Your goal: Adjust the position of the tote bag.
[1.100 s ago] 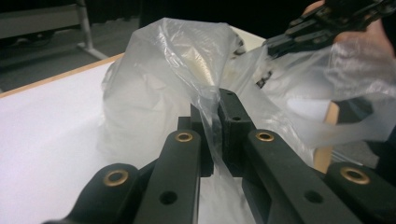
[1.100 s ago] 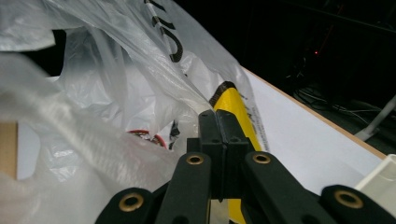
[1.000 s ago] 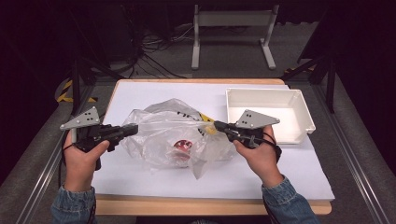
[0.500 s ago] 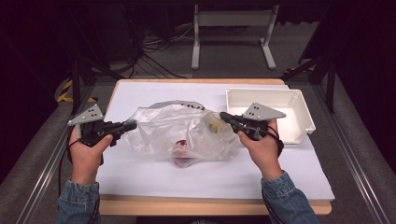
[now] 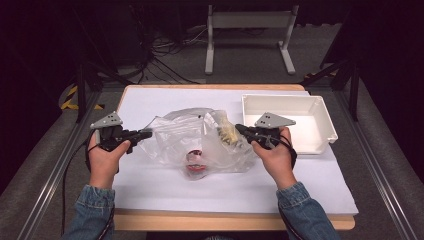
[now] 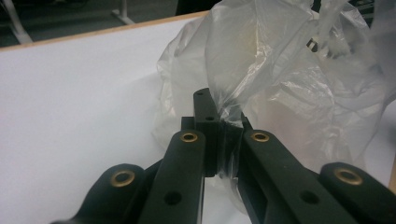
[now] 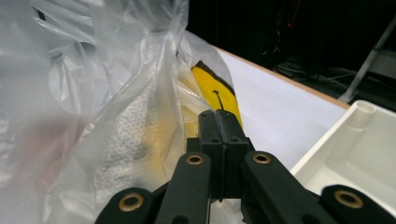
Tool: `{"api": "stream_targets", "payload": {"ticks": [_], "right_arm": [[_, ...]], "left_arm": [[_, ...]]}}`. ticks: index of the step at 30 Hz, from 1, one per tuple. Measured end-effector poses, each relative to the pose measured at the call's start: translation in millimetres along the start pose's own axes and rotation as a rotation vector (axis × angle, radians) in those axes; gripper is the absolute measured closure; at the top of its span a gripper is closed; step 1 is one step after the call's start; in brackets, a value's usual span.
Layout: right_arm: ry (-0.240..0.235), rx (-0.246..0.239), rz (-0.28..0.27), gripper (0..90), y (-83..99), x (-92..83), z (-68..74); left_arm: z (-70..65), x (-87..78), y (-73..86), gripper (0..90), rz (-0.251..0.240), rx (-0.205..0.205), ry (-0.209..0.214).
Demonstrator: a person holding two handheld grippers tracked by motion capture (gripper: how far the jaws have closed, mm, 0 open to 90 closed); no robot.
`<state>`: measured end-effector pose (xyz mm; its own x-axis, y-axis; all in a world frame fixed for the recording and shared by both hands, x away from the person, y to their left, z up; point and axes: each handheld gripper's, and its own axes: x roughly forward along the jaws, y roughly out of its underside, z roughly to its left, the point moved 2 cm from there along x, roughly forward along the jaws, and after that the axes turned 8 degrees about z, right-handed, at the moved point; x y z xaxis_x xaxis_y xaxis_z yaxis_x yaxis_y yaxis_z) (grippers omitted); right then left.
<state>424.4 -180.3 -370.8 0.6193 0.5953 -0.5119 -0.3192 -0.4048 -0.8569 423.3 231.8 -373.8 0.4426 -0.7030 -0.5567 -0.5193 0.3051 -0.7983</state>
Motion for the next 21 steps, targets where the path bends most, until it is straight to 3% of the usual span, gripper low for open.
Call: {"api": "stream_targets", "payload": {"ticks": [8, 18, 21], "right_arm": [[0.01, 0.013, 0.069, 89.7, 10.5, 13.9, 1.0], [0.014, 0.035, 0.128, 89.7, 18.9, 22.0, -0.4], [0.011, 0.041, 0.147, 89.6, 21.4, 24.5, -0.5]], "left_arm": [[10.2, 11.8, 8.5, 89.2, 0.042, -0.039, 0.002], [17.3, 24.8, 16.1, 88.9, 0.104, -0.046, -0.013], [19.4, 29.3, 19.4, 89.0, 0.118, -0.065, -0.011]]}}
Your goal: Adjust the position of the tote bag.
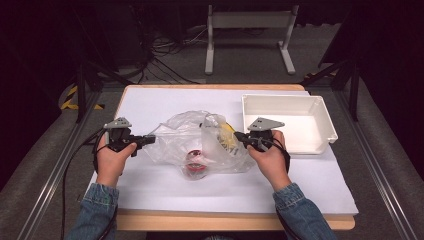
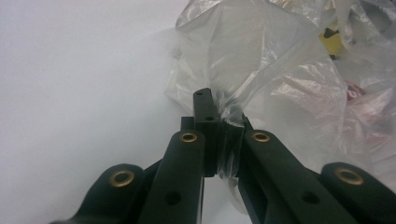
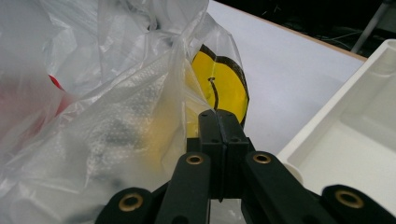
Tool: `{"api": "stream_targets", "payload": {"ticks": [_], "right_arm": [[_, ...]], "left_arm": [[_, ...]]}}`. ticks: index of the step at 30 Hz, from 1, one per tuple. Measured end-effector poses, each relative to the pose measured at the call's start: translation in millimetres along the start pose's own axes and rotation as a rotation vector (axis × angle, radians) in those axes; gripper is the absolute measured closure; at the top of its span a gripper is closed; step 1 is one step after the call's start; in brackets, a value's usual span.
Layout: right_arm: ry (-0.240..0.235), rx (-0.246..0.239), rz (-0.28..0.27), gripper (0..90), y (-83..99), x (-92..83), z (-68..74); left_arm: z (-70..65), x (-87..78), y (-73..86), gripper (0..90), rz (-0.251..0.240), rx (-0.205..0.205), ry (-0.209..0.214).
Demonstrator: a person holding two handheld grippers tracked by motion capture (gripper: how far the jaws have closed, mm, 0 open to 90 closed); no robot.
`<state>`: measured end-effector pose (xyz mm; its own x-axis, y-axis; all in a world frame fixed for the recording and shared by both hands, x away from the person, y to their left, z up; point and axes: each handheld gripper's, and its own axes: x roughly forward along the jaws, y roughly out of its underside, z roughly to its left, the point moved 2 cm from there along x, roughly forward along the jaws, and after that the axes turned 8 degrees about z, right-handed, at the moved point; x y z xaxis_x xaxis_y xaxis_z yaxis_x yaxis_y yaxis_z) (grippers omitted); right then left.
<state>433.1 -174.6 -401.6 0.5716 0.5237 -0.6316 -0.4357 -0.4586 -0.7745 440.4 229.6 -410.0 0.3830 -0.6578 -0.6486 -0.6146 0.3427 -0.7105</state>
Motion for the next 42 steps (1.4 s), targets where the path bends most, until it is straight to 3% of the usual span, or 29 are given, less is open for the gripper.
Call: {"api": "stream_targets", "payload": {"ticks": [21, 34, 37, 42], "right_arm": [[-0.022, -0.005, 0.115, 89.5, 12.1, 16.8, 4.2], [-0.059, 0.016, 0.148, 85.4, 17.2, 21.6, 3.8], [-0.059, 0.031, 0.115, 67.4, 14.4, 16.8, 1.4], [-0.074, 0.03, 0.034, 48.5, 2.5, -4.1, 0.9]], "left_arm": [[15.6, 20.7, 18.2, 88.9, 0.114, -0.06, 0.001], [20.3, 26.2, 24.2, 88.4, 0.156, -0.081, 0.006], [20.8, 24.3, 23.9, 88.4, 0.147, -0.085, 0.013], [19.0, 23.5, 22.7, 88.4, 0.142, -0.082, 0.018]]}}
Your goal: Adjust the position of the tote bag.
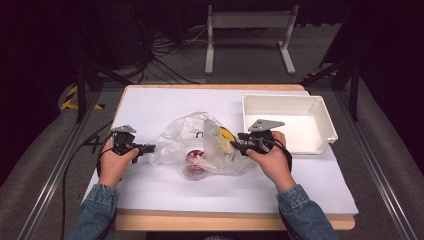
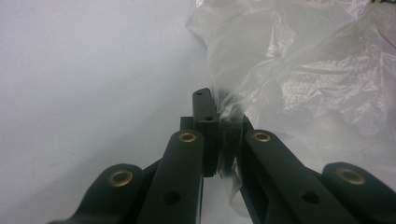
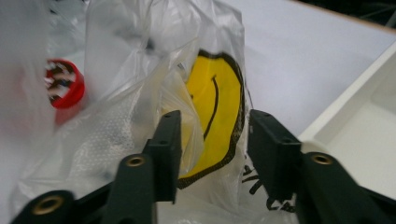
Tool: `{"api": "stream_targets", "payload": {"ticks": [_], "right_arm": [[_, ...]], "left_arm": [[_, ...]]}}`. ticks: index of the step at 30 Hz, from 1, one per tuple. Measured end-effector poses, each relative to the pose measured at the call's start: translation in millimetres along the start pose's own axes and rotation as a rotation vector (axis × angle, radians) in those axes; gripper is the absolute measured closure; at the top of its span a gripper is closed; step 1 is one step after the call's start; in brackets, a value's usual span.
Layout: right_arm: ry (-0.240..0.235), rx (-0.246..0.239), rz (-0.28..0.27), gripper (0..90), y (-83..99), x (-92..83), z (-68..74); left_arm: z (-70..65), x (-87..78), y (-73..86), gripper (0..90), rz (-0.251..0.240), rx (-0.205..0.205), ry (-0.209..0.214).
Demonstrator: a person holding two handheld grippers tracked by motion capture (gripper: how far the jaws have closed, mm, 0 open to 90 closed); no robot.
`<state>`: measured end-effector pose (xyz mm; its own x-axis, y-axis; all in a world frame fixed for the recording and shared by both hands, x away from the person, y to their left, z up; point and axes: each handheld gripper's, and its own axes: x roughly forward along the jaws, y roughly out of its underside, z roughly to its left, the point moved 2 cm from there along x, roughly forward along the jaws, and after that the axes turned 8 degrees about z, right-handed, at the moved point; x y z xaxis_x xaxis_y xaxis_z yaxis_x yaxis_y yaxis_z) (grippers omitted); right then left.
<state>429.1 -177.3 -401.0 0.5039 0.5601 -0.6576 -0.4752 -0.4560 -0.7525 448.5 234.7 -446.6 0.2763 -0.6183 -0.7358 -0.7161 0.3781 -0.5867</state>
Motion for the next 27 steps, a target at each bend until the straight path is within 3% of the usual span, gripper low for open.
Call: {"api": "stream_targets", "payload": {"ticks": [4, 8, 13, 20, 27], "right_arm": [[0.001, -0.001, -0.057, 40.1, -8.5, -19.0, 3.4], [-0.007, -0.013, -0.117, 37.2, -17.0, -39.9, 11.1], [-0.075, -0.046, -0.155, 35.3, -23.8, -55.3, 30.9], [-0.166, -0.077, -0.168, 32.3, -26.6, -56.4, 54.8], [-0.244, -0.099, -0.168, 31.7, -23.3, -38.9, 68.2]], "left_arm": [[-2.2, -0.6, -1.0, 88.3, 0.0, 0.007, 0.001], [-3.6, -1.2, -1.9, 88.3, -0.004, 0.012, 0.002], [-4.6, -2.3, -2.5, 88.3, -0.006, 0.018, 0.0], [-6.2, -4.8, -3.4, 88.3, -0.014, 0.028, -0.002], [-7.7, -6.3, -4.3, 88.4, -0.025, 0.033, 0.001]]}}
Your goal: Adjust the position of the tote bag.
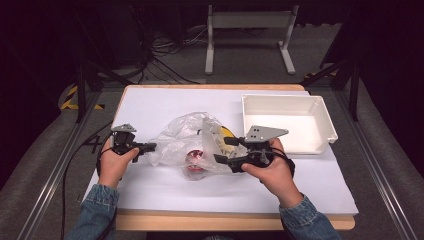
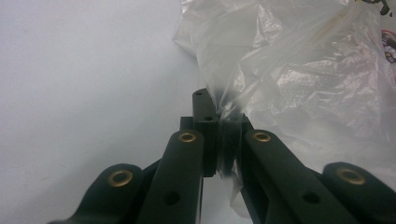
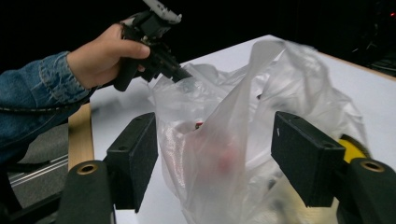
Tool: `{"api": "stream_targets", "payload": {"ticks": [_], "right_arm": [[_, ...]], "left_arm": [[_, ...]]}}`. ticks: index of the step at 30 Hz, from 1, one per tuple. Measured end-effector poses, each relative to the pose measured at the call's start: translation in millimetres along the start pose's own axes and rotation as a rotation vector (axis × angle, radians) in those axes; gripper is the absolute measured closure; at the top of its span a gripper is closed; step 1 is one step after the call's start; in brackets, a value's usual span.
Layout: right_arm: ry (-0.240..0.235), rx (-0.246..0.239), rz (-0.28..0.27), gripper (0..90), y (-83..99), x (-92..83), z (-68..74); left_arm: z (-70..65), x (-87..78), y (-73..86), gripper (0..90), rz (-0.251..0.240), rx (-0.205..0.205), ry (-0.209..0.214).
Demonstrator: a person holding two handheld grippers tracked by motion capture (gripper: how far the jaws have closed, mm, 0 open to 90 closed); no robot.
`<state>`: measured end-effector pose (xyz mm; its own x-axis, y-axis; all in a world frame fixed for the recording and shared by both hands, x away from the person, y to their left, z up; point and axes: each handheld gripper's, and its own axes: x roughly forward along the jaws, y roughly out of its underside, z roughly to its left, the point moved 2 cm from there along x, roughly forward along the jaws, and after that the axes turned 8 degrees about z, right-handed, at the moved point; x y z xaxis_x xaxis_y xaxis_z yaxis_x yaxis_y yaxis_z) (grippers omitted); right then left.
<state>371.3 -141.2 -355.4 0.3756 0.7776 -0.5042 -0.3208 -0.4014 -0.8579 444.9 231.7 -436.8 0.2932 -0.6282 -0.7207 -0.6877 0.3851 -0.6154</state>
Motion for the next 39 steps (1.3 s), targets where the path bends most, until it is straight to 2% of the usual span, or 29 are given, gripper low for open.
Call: {"api": "stream_targets", "payload": {"ticks": [3, 7, 10, 11, 12, 14, 23, 25, 27, 31, 34, 39], "right_arm": [[-0.013, -0.007, 0.024, 33.0, 4.6, 11.0, 1.3], [-0.005, -0.017, 0.069, 42.4, 10.2, 21.6, 1.0], [0.007, -0.024, 0.118, 71.0, 14.6, 24.5, -0.6], [0.007, -0.024, 0.118, 71.0, 14.6, 24.5, -0.6], [-0.013, -0.027, 0.138, 83.2, 15.7, 23.2, 0.4], [-0.024, -0.043, 0.156, 88.7, 15.4, 20.6, 3.4], [-0.071, -0.071, 0.237, 89.6, 25.2, 12.2, 17.4], [-0.102, -0.075, 0.27, 89.6, 32.7, 10.1, 23.7], [-0.113, -0.074, 0.283, 89.6, 35.6, 10.0, 26.0], [-0.158, -0.079, 0.354, 89.6, 50.2, 11.9, 33.4], [-0.181, -0.065, 0.405, 89.6, 60.6, 15.2, 33.5], [-0.191, -0.028, 0.474, 89.6, 75.2, 22.0, 28.5]], "left_arm": [[0.0, -0.8, -0.1, 88.3, -0.002, 0.001, 0.0], [-0.3, -1.1, -0.3, 88.4, -0.006, 0.001, 0.005], [-0.8, -1.7, -0.2, 88.4, -0.007, 0.0, 0.006], [-0.8, -1.7, -0.2, 88.4, -0.007, 0.0, 0.006], [-0.8, -2.2, -0.2, 88.4, -0.01, -0.002, 0.005], [-0.6, -2.4, -0.1, 88.4, -0.01, -0.002, 0.006], [0.1, -3.2, 0.3, 88.4, -0.007, 0.003, 0.005], [0.0, -3.6, 0.4, 88.5, -0.007, 0.0, 0.008], [0.0, -3.6, 0.4, 88.5, -0.007, 0.0, 0.007], [-0.1, -2.9, 0.4, 88.6, -0.004, -0.001, 0.007], [-0.4, -2.0, 0.3, 88.6, -0.003, -0.002, 0.01], [0.6, -0.6, 0.4, 88.7, -0.001, 0.003, 0.002]]}}
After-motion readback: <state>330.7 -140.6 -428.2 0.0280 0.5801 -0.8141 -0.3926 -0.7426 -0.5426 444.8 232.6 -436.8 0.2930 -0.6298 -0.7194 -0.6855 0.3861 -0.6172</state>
